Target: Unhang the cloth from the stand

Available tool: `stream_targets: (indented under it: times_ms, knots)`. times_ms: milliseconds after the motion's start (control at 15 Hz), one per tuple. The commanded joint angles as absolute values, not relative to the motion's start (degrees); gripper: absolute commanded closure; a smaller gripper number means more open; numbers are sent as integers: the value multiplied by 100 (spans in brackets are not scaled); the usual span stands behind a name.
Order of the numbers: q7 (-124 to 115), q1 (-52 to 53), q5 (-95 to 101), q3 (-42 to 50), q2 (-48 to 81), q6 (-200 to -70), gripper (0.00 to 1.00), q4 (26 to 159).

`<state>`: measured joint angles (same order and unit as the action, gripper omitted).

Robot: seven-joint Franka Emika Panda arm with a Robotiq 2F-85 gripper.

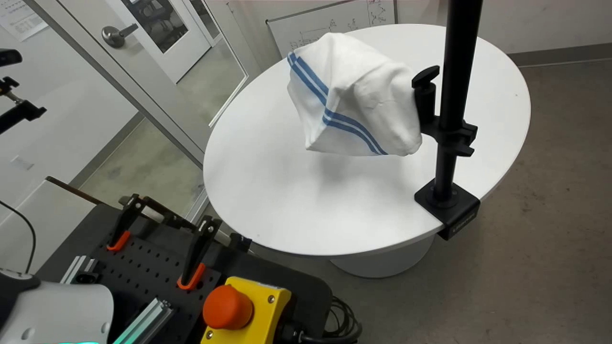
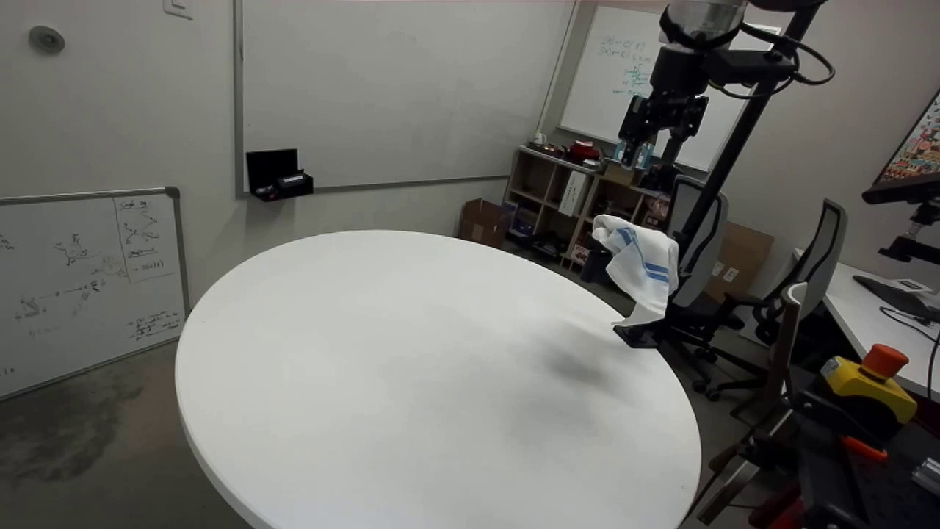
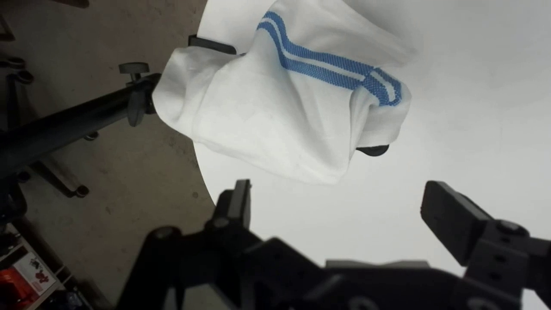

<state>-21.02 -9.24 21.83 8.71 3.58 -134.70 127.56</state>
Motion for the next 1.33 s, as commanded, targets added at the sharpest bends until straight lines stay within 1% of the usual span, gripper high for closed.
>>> stream_targets:
  times_ms: [0,533,1267]
  knots:
    - [-2060,-921,2326,1004,628,-13743,0,12713]
    - [-2004,-879,2186,1154,1027,-14290,0,12737]
    - [-2161,-743,2304,1351,1534,-14645,0,12665]
